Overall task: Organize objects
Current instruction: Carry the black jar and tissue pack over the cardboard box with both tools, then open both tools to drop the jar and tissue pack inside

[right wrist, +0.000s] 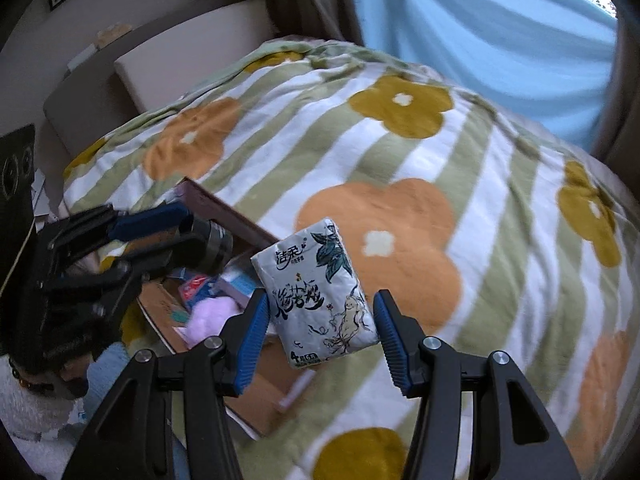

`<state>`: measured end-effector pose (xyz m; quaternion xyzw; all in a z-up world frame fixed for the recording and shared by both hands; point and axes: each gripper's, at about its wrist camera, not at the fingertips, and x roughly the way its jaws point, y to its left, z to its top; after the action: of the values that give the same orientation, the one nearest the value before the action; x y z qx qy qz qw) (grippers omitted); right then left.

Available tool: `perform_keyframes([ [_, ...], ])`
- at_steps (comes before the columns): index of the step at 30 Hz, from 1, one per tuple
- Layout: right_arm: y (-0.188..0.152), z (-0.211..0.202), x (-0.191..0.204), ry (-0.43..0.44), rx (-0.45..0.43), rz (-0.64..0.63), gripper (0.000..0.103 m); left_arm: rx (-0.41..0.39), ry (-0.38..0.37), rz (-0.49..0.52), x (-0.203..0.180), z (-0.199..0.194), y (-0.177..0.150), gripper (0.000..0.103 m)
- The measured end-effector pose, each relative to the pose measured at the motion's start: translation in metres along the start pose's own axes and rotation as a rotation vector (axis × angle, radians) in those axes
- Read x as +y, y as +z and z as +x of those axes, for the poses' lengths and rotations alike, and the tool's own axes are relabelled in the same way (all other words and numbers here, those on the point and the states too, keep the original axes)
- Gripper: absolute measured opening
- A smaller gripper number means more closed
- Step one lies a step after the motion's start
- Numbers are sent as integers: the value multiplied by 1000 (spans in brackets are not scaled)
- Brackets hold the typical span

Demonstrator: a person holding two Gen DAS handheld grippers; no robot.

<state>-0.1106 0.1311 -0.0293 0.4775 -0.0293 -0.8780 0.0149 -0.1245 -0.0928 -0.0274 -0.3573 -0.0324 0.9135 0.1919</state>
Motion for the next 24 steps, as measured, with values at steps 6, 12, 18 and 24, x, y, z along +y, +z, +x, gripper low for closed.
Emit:
perform_keyframes([
  [6,-4,37,27,13,35,20,49,35,35,-51,55,10,-14,32],
  [12,-16,64,40,-61,67,28,49,77,51,-98,95,29,-33,32],
  [18,-26,82,47,-112,84,4,50,117,60,-113,113,46,-50,32],
  [24,-28,86,48,-114,98,22,49,128,55,-112,115,48,-51,32],
])
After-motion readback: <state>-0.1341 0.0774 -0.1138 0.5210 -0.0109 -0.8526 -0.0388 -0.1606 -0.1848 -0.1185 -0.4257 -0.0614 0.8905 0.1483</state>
